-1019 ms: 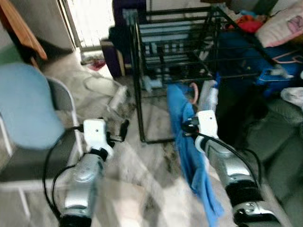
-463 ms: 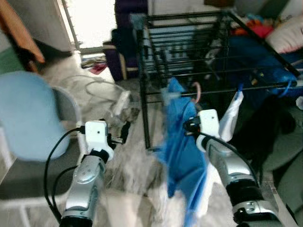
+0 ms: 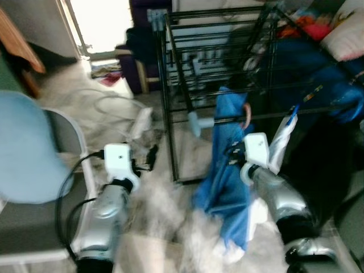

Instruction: Hang hanger

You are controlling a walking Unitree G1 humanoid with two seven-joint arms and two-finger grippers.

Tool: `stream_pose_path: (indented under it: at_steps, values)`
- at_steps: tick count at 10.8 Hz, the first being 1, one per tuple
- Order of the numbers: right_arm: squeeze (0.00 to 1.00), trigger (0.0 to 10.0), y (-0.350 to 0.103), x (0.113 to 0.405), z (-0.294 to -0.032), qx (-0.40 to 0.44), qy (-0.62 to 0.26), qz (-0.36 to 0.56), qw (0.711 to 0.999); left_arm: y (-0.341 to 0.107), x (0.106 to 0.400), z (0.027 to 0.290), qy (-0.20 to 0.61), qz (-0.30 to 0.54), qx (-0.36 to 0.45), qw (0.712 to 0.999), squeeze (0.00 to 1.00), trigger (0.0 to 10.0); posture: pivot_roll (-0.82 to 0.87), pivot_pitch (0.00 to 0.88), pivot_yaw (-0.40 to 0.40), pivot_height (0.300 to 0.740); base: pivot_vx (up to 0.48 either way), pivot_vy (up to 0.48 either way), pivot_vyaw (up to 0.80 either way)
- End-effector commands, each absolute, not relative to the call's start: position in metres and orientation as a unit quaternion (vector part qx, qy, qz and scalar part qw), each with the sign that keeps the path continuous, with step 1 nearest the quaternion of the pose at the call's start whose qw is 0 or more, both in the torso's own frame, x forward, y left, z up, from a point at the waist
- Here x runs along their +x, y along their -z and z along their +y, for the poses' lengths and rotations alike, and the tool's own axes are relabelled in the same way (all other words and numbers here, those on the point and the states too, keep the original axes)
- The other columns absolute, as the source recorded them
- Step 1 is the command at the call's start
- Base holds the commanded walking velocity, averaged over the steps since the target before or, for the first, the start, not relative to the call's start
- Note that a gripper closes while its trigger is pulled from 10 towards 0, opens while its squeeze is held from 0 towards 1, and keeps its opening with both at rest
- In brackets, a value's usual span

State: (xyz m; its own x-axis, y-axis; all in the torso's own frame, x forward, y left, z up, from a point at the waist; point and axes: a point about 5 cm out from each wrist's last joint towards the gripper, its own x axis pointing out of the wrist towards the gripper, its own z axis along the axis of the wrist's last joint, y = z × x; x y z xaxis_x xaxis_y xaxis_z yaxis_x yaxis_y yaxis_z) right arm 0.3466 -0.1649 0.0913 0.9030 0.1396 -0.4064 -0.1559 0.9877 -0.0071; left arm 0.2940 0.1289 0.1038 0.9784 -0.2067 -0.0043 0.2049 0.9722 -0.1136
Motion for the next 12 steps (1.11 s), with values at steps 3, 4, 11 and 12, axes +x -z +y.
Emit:
stream_pose_path:
  at_steps: [3,4,11,12]
  values:
    - [0.0,10.0,-0.098,0.354,-0.146,-0.031,-0.127,0.214,0.968,-0.103,0.293,0.135,0.088,0.014,-0.05,0.995,0.0,10.0,-0.04,0.036,0.03,0.74,0.0,0.0,0.0]
    - [0.0,10.0,-0.097,0.354,-0.145,-0.031,-0.133,0.22,0.966,-0.103,0.292,0.134,0.087,0.015,-0.051,0.995,0.0,10.0,-0.04,0.037,0.028,0.74,0.0,0.0,0.0]
    - [0.0,10.0,-0.092,0.365,-0.139,0.04,-0.137,0.267,0.953,-0.097,0.289,0.13,0.09,0.035,-0.052,0.994,0.0,10.0,-0.03,0.045,0.022,0.74,0.0,0.0,0.0]
    - [0.0,10.0,-0.093,0.367,-0.141,0.044,-0.132,0.267,0.953,-0.098,0.29,0.13,0.091,0.035,-0.051,0.994,0.0,10.0,-0.03,0.045,0.023,0.74,0.0,0.0,0.0]
